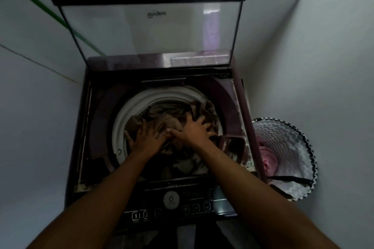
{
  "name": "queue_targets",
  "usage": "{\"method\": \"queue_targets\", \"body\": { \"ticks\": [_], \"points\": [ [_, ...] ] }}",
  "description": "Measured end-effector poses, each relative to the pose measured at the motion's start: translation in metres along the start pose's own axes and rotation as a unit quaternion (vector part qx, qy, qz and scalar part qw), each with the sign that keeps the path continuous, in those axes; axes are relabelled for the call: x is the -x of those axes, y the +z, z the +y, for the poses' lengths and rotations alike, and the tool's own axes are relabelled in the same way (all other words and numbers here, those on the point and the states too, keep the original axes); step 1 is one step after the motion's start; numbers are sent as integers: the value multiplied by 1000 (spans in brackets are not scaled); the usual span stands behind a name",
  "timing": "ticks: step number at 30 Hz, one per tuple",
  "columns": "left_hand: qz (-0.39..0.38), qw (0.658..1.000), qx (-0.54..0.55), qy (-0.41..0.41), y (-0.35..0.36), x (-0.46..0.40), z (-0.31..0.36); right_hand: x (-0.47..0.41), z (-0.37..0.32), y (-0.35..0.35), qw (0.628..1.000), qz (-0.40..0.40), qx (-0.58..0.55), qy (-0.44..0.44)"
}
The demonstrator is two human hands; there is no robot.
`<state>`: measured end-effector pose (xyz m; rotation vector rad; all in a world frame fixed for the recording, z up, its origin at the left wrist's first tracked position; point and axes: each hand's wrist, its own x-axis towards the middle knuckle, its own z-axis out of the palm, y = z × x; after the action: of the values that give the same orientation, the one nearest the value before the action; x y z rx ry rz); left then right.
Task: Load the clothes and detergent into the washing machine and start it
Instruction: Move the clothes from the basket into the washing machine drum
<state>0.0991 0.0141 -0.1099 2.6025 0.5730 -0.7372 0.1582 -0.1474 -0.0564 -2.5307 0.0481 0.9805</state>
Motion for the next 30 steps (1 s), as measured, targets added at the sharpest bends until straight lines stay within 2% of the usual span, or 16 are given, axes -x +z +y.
{"method": "queue_targets", "body": {
  "ticks": [3, 7, 11, 13, 16, 19, 20, 21, 23, 25, 27, 30],
  "points": [
    [-3, 1000, 28, 9, 3, -14, -12, -15, -11, 25, 987, -67, -123, -81],
    [-16, 989, 139, -42, 21, -47, -32, -51, -18, 39, 976, -115, -157, -95],
    [-42, 980, 176, -88, 40, -77, -35, -84, -19, 58, 981, -145, -92, -88],
    [-63, 979, 166, -102, 48, -91, -33, -98, -15, 71, 986, -129, -62, -91],
    [-67, 984, 130, -101, 63, -107, -36, -114, -14, 88, 991, -121, 27, -54],
    [-48, 981, 166, -87, 67, -113, -40, -109, -34, 83, 982, -122, 147, -5],
    [-49, 979, 179, -89, 68, -116, -41, -101, -42, 81, 975, -122, 184, -2],
    [-59, 977, 187, -89, 67, -119, -41, -92, -49, 76, 966, -127, 221, -36],
    [-93, 972, 199, -80, 66, -130, -40, -79, -50, 73, 929, -195, 296, -107],
    [-126, 967, 207, -83, 63, -137, -39, -76, -44, 73, 891, -269, 356, -80],
    [-111, 961, 232, -101, 57, -134, -32, -88, -30, 91, 875, -305, 376, -23],
    [-25, 966, 249, -70, 47, -122, -21, -92, -21, 102, 932, -216, 289, -14]
  ]
}}
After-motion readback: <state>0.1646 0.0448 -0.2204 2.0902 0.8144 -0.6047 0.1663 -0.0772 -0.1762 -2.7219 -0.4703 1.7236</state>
